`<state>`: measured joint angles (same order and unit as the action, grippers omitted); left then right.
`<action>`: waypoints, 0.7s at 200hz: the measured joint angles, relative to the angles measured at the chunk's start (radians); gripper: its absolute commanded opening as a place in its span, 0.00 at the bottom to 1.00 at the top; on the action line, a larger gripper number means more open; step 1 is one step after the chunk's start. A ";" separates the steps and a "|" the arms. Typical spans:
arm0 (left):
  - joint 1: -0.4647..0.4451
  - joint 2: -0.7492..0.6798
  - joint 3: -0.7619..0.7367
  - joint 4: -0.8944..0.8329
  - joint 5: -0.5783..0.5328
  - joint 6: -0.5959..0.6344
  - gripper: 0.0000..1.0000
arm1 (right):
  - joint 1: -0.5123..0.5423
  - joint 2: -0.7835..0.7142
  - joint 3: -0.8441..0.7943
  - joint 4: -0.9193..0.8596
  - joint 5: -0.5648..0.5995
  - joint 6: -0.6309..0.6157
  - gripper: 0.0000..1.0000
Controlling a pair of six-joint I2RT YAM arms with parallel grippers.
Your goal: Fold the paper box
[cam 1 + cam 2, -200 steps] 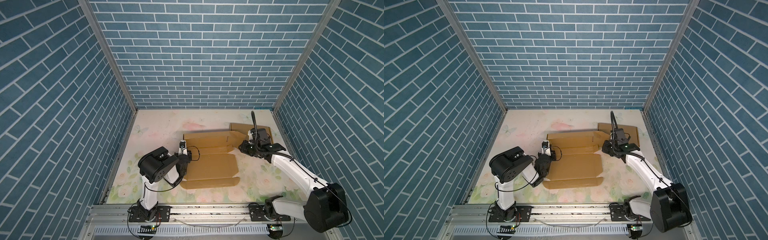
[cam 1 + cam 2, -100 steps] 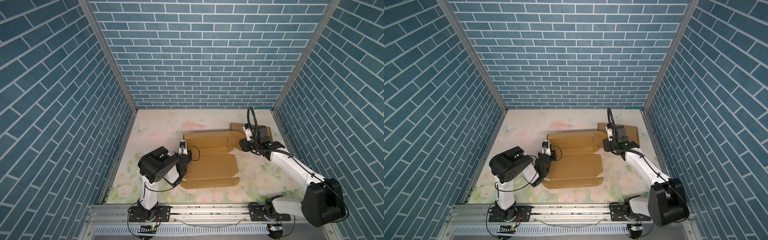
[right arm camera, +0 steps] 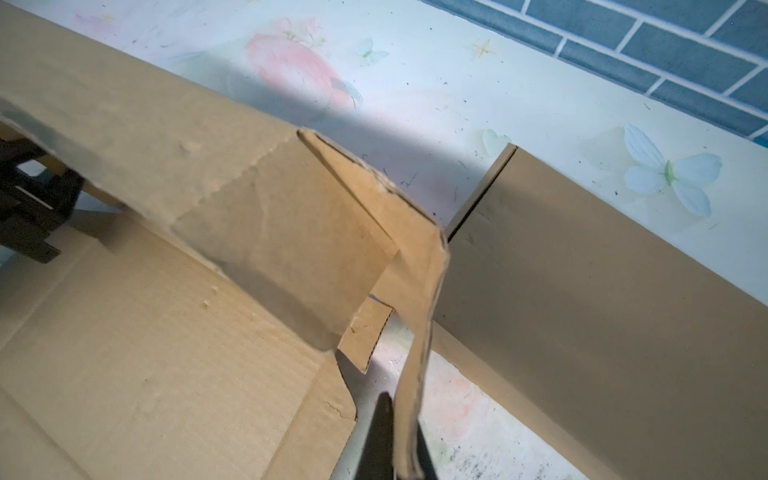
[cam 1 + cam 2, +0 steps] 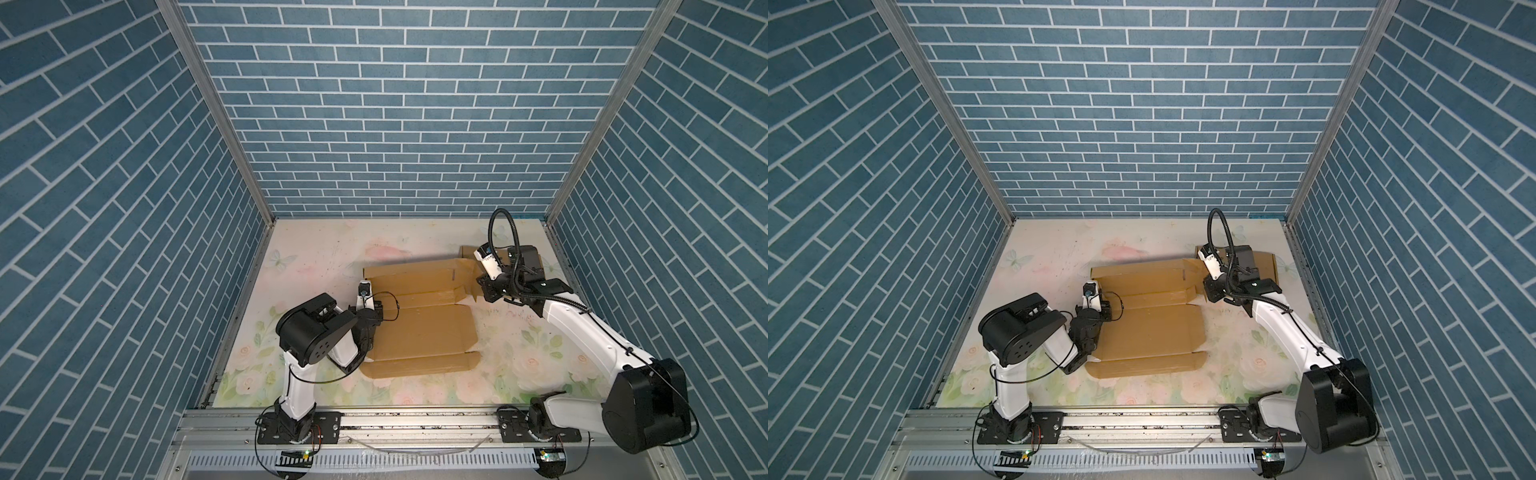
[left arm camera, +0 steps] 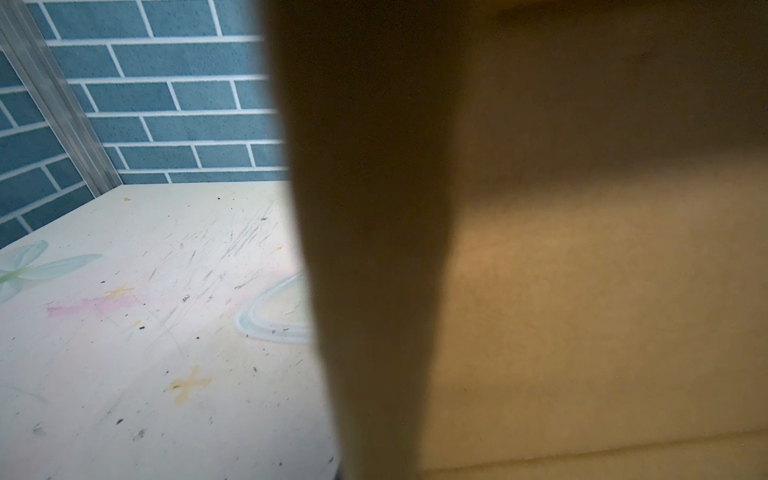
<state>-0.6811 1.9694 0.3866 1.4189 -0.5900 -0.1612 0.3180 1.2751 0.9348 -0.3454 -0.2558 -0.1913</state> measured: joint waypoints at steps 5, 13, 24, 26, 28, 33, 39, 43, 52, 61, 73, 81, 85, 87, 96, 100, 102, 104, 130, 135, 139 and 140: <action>0.000 0.000 0.000 0.000 0.000 -0.002 0.00 | 0.001 -0.006 0.000 -0.006 -0.003 0.002 0.00; 0.000 0.000 0.000 -0.001 0.000 -0.003 0.00 | 0.003 -0.012 0.000 -0.013 -0.010 0.005 0.00; 0.000 0.000 0.000 -0.001 -0.001 -0.005 0.00 | 0.005 -0.018 0.000 -0.021 -0.021 0.016 0.00; 0.000 0.000 0.000 -0.001 -0.001 -0.005 0.00 | 0.005 -0.019 0.000 -0.021 -0.022 0.019 0.00; 0.000 0.000 0.000 -0.001 -0.001 -0.005 0.00 | 0.005 -0.020 0.000 -0.023 -0.024 0.024 0.00; 0.000 0.000 0.000 -0.001 -0.001 -0.005 0.00 | 0.008 -0.023 0.000 -0.025 -0.027 0.032 0.00; 0.000 0.000 0.000 -0.002 -0.001 -0.005 0.00 | 0.010 -0.026 0.000 -0.027 -0.032 0.042 0.00; 0.000 0.000 0.001 -0.002 -0.001 -0.005 0.00 | 0.013 -0.028 0.000 -0.029 -0.035 0.048 0.00; 0.000 0.000 0.002 -0.003 -0.002 -0.005 0.00 | 0.020 -0.034 0.000 -0.032 -0.039 0.066 0.00; -0.001 0.000 0.002 -0.005 -0.005 -0.005 0.00 | 0.027 -0.038 0.000 -0.034 -0.048 0.088 0.00; -0.001 0.000 0.002 -0.007 -0.008 -0.005 0.00 | 0.035 -0.041 0.000 -0.038 -0.067 0.118 0.00; -0.001 0.000 0.003 -0.008 -0.010 -0.005 0.00 | 0.041 -0.041 0.000 -0.038 -0.079 0.140 0.00; -0.002 0.000 0.003 -0.008 -0.011 -0.005 0.00 | 0.044 -0.041 0.000 -0.037 -0.086 0.148 0.00; -0.002 0.000 0.003 -0.008 -0.011 -0.005 0.00 | 0.045 -0.041 0.000 -0.037 -0.090 0.154 0.00; -0.002 0.000 0.003 -0.008 -0.012 -0.005 0.00 | 0.051 -0.041 0.000 -0.037 -0.104 0.177 0.00; -0.002 0.000 0.003 -0.009 -0.013 -0.005 0.00 | 0.055 -0.042 0.000 -0.036 -0.108 0.192 0.00; -0.002 0.000 0.003 -0.009 -0.013 -0.005 0.00 | 0.057 -0.042 0.000 -0.036 -0.110 0.196 0.00; -0.002 0.000 0.003 -0.009 -0.013 -0.005 0.00 | 0.059 -0.043 0.000 -0.036 -0.111 0.197 0.00; -0.003 0.000 0.004 -0.010 -0.016 -0.006 0.00 | 0.094 -0.053 -0.002 -0.024 -0.119 0.254 0.00; -0.003 0.000 0.004 -0.010 -0.016 -0.006 0.00 | 0.105 -0.054 -0.002 -0.020 -0.119 0.266 0.00; -0.003 0.000 0.004 -0.011 -0.016 -0.006 0.00 | 0.114 -0.054 -0.002 -0.017 -0.117 0.267 0.00; -0.003 0.000 0.004 -0.011 -0.016 -0.006 0.00 | 0.116 -0.054 -0.002 -0.016 -0.117 0.268 0.00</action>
<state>-0.6842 1.9694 0.3908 1.4082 -0.6056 -0.1669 0.4339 1.2213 0.9329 -0.3614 -0.3729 0.0765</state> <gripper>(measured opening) 0.086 0.043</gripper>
